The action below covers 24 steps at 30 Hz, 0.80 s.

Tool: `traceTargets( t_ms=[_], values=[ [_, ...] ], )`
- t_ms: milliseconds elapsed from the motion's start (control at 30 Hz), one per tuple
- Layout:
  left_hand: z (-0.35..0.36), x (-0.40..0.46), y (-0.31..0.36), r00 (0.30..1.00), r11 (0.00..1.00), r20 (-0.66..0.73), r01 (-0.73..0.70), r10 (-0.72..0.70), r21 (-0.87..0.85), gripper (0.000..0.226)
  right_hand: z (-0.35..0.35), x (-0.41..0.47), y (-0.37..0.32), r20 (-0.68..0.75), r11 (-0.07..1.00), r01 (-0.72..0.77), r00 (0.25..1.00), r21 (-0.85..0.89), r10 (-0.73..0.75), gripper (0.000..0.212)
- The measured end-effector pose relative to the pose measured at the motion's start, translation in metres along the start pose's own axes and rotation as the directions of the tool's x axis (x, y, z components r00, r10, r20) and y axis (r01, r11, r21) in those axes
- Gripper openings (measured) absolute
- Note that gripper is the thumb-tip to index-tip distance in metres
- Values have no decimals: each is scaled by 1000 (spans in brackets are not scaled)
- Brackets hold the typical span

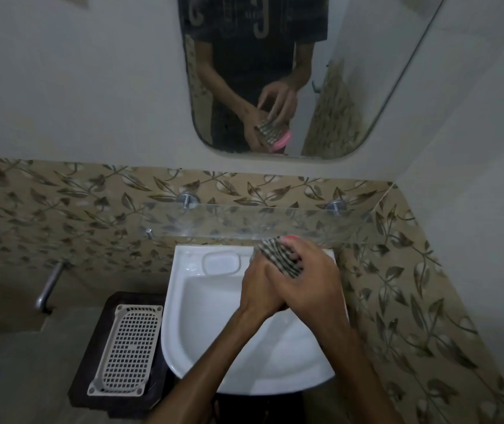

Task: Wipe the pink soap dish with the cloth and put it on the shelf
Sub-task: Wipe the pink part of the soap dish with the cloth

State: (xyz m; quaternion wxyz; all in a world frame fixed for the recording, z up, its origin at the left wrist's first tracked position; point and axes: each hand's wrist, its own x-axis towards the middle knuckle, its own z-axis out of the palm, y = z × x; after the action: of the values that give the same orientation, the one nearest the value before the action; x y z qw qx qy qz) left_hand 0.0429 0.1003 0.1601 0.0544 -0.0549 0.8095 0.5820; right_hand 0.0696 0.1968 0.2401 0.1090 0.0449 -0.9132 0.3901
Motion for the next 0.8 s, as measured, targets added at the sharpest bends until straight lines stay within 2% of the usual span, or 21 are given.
traceTargets(
  t_ms=[67, 100, 200, 267, 367, 433, 467, 533, 600, 667, 733, 800],
  values=[
    [-1, -6, 3, 1000, 999, -8, 5, -5, -41, 30, 10, 12, -5, 123, 993, -103, 986, -55, 109, 18],
    [-2, -7, 5, 999, 1000, -39, -9, 8, -6, 29, 14, 15, -2, 141, 990, -142, 980, -18, 143, 15],
    [-10, -6, 6, 982, 934, -119, -100, 149, 344, 32, 20, 19, 11, 191, 957, -221, 964, 188, 185, 14],
    [-14, -7, 8, 976, 884, -102, -130, 195, 448, 47, 23, 21, 17, 222, 909, -279, 951, 308, 216, 16],
    [-17, -9, 6, 958, 850, -115, -172, 261, 497, 75, 32, 20, 24, 184, 864, -315, 948, 394, 261, 28],
    [-17, -8, 6, 954, 820, -99, -187, 282, 541, 84, 36, 17, 27, 154, 805, -356, 934, 476, 322, 20],
    [-19, -7, 6, 957, 824, -105, -175, 271, 539, 86, 37, 15, 28, 145, 749, -381, 921, 542, 363, 14],
    [-27, -4, 3, 964, 856, -140, -128, 226, 501, 87, 34, 16, 33, 156, 528, -406, 877, 746, 454, 7],
    [-39, -2, -2, 965, 908, -198, -78, 172, 412, 88, 24, 18, 40, 218, 245, -373, 844, 895, 490, 23],
    [-49, -3, -2, 962, 959, -240, -60, 129, 277, 91, 12, 18, 48, 280, 67, -344, 851, 937, 443, 49],
    [-54, -5, 1, 967, 981, -227, -77, 117, 177, 94, 8, 17, 47, 280, 56, -326, 877, 944, 390, 54],
    [-54, -8, 8, 980, 990, -166, -89, 106, 107, 93, 13, 14, 41, 262, 130, -332, 886, 934, 382, 36]
  ],
)
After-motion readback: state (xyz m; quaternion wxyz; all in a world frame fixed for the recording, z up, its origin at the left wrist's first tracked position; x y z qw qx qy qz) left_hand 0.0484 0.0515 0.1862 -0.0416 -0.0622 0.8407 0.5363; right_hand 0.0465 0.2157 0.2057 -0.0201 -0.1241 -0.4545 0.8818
